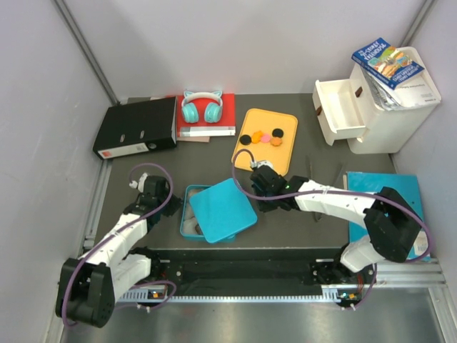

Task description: Pack the cookies

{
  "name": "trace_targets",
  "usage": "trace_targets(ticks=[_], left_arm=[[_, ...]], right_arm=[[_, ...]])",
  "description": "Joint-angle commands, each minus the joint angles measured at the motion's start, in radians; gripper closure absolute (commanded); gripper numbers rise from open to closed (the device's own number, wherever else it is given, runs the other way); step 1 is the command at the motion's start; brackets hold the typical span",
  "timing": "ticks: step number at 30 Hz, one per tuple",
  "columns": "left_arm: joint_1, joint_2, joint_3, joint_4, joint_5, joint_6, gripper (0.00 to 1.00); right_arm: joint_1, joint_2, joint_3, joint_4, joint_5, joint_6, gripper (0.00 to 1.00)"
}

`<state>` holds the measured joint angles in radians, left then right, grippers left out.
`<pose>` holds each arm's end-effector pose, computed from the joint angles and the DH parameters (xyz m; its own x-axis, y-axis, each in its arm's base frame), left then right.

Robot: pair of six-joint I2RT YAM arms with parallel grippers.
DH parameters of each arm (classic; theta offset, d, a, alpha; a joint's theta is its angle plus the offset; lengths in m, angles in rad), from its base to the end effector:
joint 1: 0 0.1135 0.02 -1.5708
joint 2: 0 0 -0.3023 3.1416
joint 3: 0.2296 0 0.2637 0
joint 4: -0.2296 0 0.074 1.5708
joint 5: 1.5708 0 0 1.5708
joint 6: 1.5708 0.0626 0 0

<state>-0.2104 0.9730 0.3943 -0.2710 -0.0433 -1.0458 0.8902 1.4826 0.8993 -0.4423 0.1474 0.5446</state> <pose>0.1842 -0.0366 0.1706 -0.5245 -0.7720 -0.3590 -0.5450 0.6284 -0.5550 0.2030 0.2361 0.2071 -0.8336 -0.2152 -0.5086 -0.3378 0.9273 0.1613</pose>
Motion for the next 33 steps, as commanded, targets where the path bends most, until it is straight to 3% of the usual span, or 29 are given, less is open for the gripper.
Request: trace_targets(ticks=[1, 21, 33], left_arm=[[0.0, -0.014, -0.015, 0.019, 0.008, -0.003, 0.98], [-0.004, -0.019, -0.032, 0.039, 0.037, -0.017, 0.99], [-0.006, -0.027, -0.038, 0.036, 0.037, -0.022, 0.99]], right_arm=[[0.059, 0.018, 0.061, 0.013, -0.022, 0.02, 1.0], [0.162, 0.094, 0.139, 0.013, -0.037, 0.081, 1.0], [0.162, 0.127, 0.211, 0.004, -0.039, 0.081, 1.0]])
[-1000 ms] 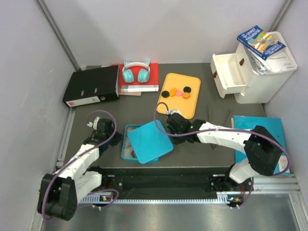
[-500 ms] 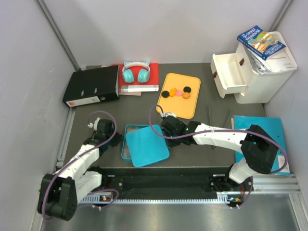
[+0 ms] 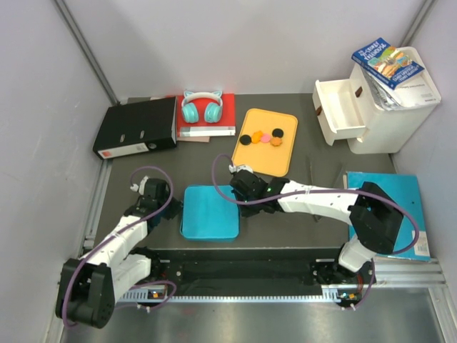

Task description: Pack the cookies

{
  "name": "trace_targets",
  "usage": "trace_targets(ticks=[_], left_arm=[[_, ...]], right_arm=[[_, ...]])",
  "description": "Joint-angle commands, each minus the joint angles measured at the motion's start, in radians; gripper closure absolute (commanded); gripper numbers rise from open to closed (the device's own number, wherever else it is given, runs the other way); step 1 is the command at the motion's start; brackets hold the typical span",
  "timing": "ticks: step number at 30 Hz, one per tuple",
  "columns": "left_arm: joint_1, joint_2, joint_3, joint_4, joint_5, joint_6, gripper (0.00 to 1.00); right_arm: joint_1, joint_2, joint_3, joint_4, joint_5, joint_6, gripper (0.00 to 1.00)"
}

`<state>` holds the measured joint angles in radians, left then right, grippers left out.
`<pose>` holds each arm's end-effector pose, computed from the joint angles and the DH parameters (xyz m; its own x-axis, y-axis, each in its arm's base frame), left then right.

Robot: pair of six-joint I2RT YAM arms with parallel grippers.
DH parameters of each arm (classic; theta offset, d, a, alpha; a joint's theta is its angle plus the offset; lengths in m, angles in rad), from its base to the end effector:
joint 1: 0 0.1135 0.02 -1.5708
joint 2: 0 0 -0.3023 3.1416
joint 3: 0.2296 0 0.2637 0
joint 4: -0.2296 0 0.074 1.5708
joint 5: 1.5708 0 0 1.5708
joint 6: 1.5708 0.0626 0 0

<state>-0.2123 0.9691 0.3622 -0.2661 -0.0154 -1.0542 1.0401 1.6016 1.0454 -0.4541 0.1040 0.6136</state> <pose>0.1779 -0.0374 0.1609 -0.5448 -0.7719 -0.3276 -0.5520 0.6242 -0.5529 0.1835 0.2999 0.2156 -0.8283 -0.2800 -0.4853 -0.4316 0.8711 0.2342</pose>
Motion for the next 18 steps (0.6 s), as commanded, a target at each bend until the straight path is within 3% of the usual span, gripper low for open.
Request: trace_targets(ticks=[1, 18], left_arm=[[-0.004, -0.026, -0.003, 0.03, 0.009, -0.01, 0.99], [-0.002, -0.02, 0.01, 0.035, 0.023, -0.012, 1.0]], right_arm=[[0.012, 0.008, 0.067, 0.02, 0.003, 0.011, 1.0], [0.012, 0.078, 0.199, 0.019, -0.026, -0.028, 1.0]])
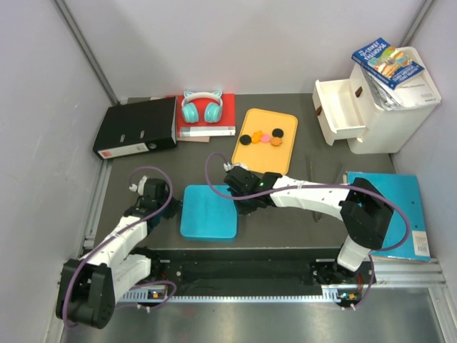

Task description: Pack the cookies

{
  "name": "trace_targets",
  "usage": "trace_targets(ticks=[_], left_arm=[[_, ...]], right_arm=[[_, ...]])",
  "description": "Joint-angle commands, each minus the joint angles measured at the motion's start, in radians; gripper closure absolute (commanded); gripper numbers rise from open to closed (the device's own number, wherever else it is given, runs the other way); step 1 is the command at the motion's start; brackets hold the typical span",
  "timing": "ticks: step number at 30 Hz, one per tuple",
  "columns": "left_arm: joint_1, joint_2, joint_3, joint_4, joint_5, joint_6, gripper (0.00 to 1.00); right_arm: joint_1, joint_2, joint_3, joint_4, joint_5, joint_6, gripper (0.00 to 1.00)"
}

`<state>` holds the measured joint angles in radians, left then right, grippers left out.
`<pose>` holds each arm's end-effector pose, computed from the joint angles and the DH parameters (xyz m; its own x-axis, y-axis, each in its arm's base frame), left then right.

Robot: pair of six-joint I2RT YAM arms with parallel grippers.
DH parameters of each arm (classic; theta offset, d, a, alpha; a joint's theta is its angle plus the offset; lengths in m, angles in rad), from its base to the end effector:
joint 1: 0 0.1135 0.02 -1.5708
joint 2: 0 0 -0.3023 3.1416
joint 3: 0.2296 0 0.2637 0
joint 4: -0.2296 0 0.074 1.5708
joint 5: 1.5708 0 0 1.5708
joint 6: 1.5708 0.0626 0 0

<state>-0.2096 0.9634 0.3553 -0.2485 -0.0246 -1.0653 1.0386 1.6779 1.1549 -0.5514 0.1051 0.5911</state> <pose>0.1783 -0.0364 0.1611 -0.5261 -0.7823 -0.3334 -0.5535 0.6127 -0.5641 0.1932 0.3152 0.2180 -0.8339 -0.3239 -0.4469 -0.4418 0.8770 0.1888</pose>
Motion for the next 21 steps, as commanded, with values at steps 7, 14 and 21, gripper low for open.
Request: trace_targets(ticks=[7, 14, 21], left_arm=[[-0.004, -0.026, 0.086, -0.112, -0.104, 0.05, 1.0], [0.003, -0.032, 0.099, -0.195, -0.193, 0.057, 1.0], [0.01, -0.045, 0.163, -0.276, -0.308, 0.082, 0.97]], right_arm=[[-0.02, -0.053, 0.068, 0.071, 0.022, -0.017, 1.0], [-0.037, -0.089, 0.039, 0.065, 0.053, -0.019, 1.0], [-0.043, -0.15, 0.014, 0.047, 0.091, -0.049, 1.0]])
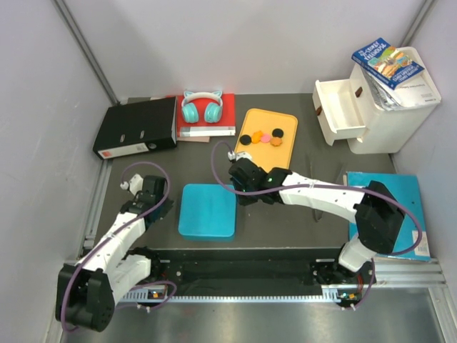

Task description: Pack the cookies

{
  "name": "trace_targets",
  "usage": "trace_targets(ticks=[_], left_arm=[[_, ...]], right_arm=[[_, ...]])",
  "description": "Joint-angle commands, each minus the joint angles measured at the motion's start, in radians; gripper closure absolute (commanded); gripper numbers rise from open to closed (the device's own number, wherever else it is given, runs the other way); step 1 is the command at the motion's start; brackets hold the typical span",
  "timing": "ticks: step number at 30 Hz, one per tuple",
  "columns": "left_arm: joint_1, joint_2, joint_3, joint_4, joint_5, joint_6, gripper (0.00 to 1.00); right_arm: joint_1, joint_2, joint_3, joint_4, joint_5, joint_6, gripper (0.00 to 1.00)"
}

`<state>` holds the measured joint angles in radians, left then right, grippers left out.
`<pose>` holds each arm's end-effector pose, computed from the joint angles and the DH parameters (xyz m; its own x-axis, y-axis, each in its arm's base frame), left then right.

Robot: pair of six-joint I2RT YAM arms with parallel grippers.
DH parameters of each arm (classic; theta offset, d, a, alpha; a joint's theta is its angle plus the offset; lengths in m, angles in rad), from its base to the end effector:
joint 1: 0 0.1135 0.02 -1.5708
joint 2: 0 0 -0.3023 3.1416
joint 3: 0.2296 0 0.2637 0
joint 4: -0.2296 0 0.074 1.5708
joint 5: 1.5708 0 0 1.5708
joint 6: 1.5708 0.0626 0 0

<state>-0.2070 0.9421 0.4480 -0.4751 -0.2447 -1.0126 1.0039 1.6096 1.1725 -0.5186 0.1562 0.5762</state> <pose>0.1724 -0.0207 0.1780 -0.4827 -0.7395 -0.4692 -0.6498 0.6616 -0.3743 0.2059 0.3053 0.2503 -0.7955 -0.2474 -0.5531 -0.4194 0.8837 0.2079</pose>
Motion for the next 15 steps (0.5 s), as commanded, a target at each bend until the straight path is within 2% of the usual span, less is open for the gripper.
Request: trace_targets(ticks=[1, 8, 12, 15], left_arm=[[0.008, -0.022, 0.075, -0.051, -0.097, 0.031, 0.97], [0.014, -0.005, 0.083, -0.027, -0.082, 0.028, 0.96], [0.02, 0.003, 0.093, -0.016, -0.068, 0.022, 0.95], [0.021, 0.007, 0.107, -0.017, -0.068, 0.023, 0.84]], right_arm=[[0.001, -0.123, -0.016, 0.046, 0.007, -0.048, 1.0], [0.165, -0.266, -0.132, 0.198, -0.152, -0.203, 1.0], [0.265, -0.254, -0.148, 0.216, -0.198, -0.28, 1.0], [0.306, -0.197, -0.14, 0.218, -0.23, -0.302, 1.0]])
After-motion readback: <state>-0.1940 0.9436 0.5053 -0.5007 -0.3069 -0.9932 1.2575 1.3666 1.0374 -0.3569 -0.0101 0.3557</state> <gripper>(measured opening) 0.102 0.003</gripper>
